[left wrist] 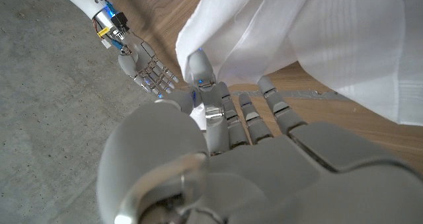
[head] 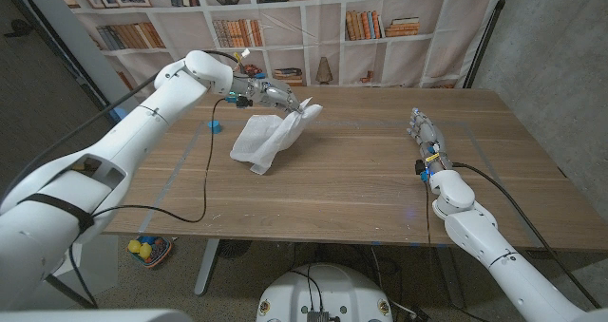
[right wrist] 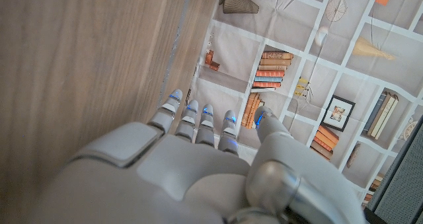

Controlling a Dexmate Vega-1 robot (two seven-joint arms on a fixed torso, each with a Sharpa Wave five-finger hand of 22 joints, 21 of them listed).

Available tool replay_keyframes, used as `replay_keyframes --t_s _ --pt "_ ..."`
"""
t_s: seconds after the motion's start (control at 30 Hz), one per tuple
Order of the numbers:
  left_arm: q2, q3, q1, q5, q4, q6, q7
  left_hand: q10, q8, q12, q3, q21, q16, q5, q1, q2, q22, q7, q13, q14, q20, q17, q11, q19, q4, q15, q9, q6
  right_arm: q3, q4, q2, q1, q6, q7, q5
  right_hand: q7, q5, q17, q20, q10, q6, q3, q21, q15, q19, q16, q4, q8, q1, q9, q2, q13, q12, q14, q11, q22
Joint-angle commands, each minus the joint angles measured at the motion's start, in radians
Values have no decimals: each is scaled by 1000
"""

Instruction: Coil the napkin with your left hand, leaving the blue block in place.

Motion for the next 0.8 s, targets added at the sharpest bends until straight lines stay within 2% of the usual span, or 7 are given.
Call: replay_keyframes --t_s 0.03,0.17,0.27,0.6,0.73,0.77,0.8 --pt "156 -6 40 141 -214 27 137 21 7 8 12 11 -2 12 5 -13 -1 0 2 14 -7 1 -15 8 -12 -56 -7 16 -9 19 4 24 -6 16 3 0 0 1 -1 -2 4 1 2 4 1 0 5 -5 2 3 -8 6 -2 -1 0 3" --pt "196 -13 68 242 -287 61 214 20 4 8 18 15 -5 15 0 -16 -2 -9 2 15 -10 1 -20 6 -17 -61 -11 9 -14 25 5 34 -7 22 1 0 0 1 -1 -2 4 1 2 4 1 0 5 -5 2 3 -8 6 -2 -1 -2 3" --pt "208 -20 84 299 -313 89 258 19 2 9 20 16 -6 17 -3 -17 -2 -14 2 14 -12 1 -26 3 -17 -64 -14 8 -16 27 7 37 -6 22 -1 1 0 1 0 -1 4 1 2 4 0 0 5 -5 2 3 -8 6 -2 -1 1 3" --pt "222 -20 136 511 -367 187 422 17 2 10 27 25 -10 20 -16 -19 -4 -27 3 13 -15 2 -41 4 -17 -70 -12 1 -13 12 4 26 -13 10 -5 0 -1 1 0 0 3 1 2 5 1 1 6 -5 2 3 -9 6 -1 0 -1 3" --pt "217 3 152 637 -381 240 493 9 -2 8 30 30 -12 19 -27 -21 -5 -44 4 12 -15 3 -57 2 -14 -73 -16 -4 -12 13 6 22 -10 8 -4 0 -1 1 0 0 4 0 3 5 1 0 6 -5 1 3 -9 6 -1 0 0 3" --pt "216 28 151 710 -385 273 510 8 -2 8 30 30 -12 19 -29 -21 -5 -46 4 12 -15 4 -57 1 -13 -74 -17 -5 -13 13 7 21 -10 8 -4 0 -1 1 0 0 3 0 3 4 1 0 6 -5 1 3 -10 6 -1 0 0 3" --pt "213 27 152 718 -385 275 508 7 -5 8 31 33 -12 18 -33 -21 -5 -57 5 11 -15 4 -62 1 -12 -75 -20 -9 -13 13 7 21 -10 8 -4 0 -1 1 1 0 3 0 3 4 1 0 5 -5 2 3 -10 6 -1 0 2 3"
